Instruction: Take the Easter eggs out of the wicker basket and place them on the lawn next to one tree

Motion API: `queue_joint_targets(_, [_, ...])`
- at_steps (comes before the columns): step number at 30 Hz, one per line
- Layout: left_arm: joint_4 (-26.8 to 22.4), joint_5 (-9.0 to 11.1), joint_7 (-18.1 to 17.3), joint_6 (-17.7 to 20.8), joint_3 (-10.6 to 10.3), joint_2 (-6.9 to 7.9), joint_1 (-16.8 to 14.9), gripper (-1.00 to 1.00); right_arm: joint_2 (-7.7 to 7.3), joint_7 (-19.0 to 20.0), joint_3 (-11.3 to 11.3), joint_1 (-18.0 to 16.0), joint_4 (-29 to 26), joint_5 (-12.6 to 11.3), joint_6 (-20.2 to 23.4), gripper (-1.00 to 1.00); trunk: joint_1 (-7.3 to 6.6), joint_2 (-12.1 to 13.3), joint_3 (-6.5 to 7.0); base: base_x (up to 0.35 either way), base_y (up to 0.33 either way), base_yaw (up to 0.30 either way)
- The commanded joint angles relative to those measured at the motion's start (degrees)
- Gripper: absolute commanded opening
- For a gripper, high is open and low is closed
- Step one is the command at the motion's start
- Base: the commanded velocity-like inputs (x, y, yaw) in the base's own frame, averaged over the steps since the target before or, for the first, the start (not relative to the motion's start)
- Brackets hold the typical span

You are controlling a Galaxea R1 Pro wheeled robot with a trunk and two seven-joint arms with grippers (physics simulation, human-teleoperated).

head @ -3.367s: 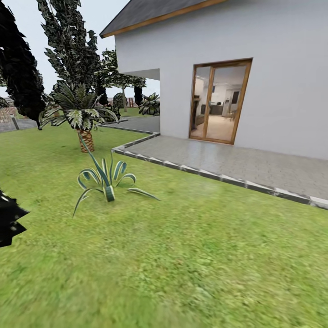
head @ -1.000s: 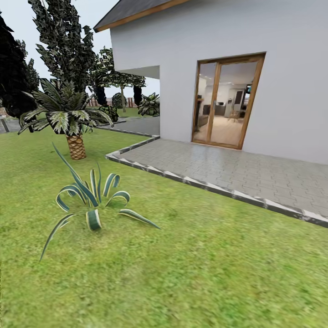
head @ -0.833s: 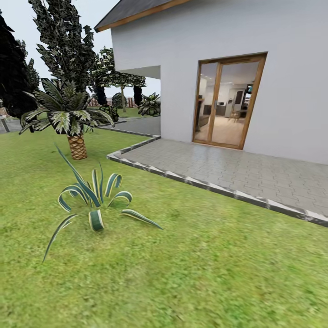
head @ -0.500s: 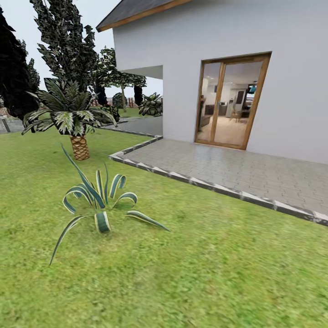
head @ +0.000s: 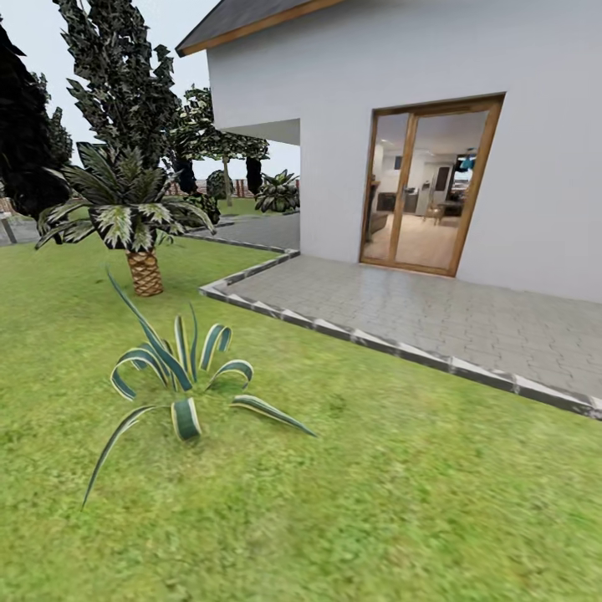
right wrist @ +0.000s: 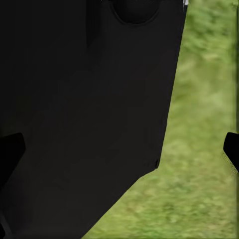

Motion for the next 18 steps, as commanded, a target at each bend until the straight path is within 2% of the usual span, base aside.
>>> queue_joint_targets(1, [-0.07, -0.51, -0.03, 0.36, 0.02, 0.01, 0.00, 1.00, 0.01, -0.01, 0.24, -0.06, 0.10, 0.10, 0.03, 1.00, 0.03, -0.02, -0.04, 0.332, 0.000, 0.000])
queue_joint_targets(13, [-0.11, -0.50, 0.06, 0.57, 0.02, -0.05, 0.00, 1.00, 0.04, 0.00, 0.25, -0.04, 0.10, 0.07, 0.03, 1.00, 0.03, -0.02, -0.04, 0.331, 0.000, -0.004])
queue_joint_targets(18, [-0.16, -0.50, 0.07, 0.50, 0.09, -0.08, 0.00, 1.00, 0.18, 0.01, 0.24, -0.07, 0.10, 0.07, 0.03, 1.00, 0.03, -0.02, -0.04, 0.088, 0.000, -0.229])
